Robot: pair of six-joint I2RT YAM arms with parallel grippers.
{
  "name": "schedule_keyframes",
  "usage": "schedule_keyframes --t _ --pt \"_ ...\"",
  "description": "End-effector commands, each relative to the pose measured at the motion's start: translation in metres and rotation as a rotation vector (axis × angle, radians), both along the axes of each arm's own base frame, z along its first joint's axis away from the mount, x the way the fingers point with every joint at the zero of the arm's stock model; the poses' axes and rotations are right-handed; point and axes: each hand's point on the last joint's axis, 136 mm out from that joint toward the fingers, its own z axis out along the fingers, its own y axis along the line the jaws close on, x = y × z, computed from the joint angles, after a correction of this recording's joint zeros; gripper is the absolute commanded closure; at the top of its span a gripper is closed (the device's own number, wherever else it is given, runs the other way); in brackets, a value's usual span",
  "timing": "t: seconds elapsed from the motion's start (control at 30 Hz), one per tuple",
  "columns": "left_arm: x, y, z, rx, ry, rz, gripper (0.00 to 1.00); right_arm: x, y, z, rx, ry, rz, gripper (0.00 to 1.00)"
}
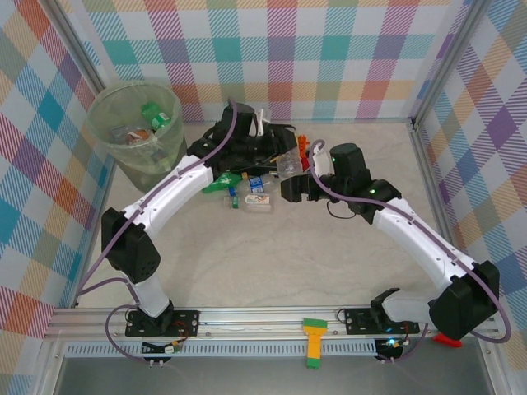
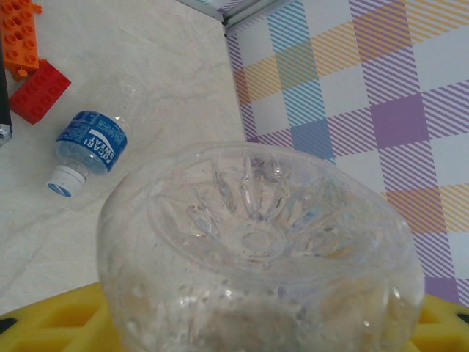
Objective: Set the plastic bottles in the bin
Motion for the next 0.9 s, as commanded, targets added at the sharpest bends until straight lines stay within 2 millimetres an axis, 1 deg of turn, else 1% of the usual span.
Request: schedule_keyframes --t 0.0,0.13,0.23,0.33,0.43,0.47,0.6,0.73,0.87 --pt "0.000 0.022 0.031 -0.005 -0.057 0.036 0.41 0.004 -0.001 0.023 0.029 -0.062 -0.023 0.01" --pt "0.009 0.054 0.043 0.015 -0.070 0.099 0.41 0.005 -0.006 0.031 0.037 -0.092 -0.049 0.01" --pt "0.017 0.085 0.056 0.025 -0.091 0.160 0.41 0.004 -0.006 0.038 0.048 -0.105 -0.049 0.01" --pt "0.023 0.123 0.072 0.044 -0.108 0.237 0.41 0.003 -0.005 0.044 0.058 -0.113 -0.044 0.01" --pt "0.028 0.167 0.087 0.054 -0.122 0.332 0.41 0.004 -0.004 0.048 0.065 -0.120 -0.041 0.01" --pt "0.029 0.183 0.092 0.060 -0.124 0.368 0.43 0.004 -0.004 0.049 0.067 -0.124 -0.041 0.01" --pt "0.032 0.235 0.110 0.079 -0.145 0.489 0.44 0.007 -0.004 0.047 0.055 -0.127 -0.047 0.01" --pt "0.035 0.281 0.124 0.079 -0.158 0.599 0.44 0.008 -0.005 0.047 0.053 -0.130 -0.051 0.01" --pt "0.041 0.321 0.133 0.070 -0.157 0.693 0.44 0.009 -0.006 0.048 0.050 -0.137 -0.059 0.01"
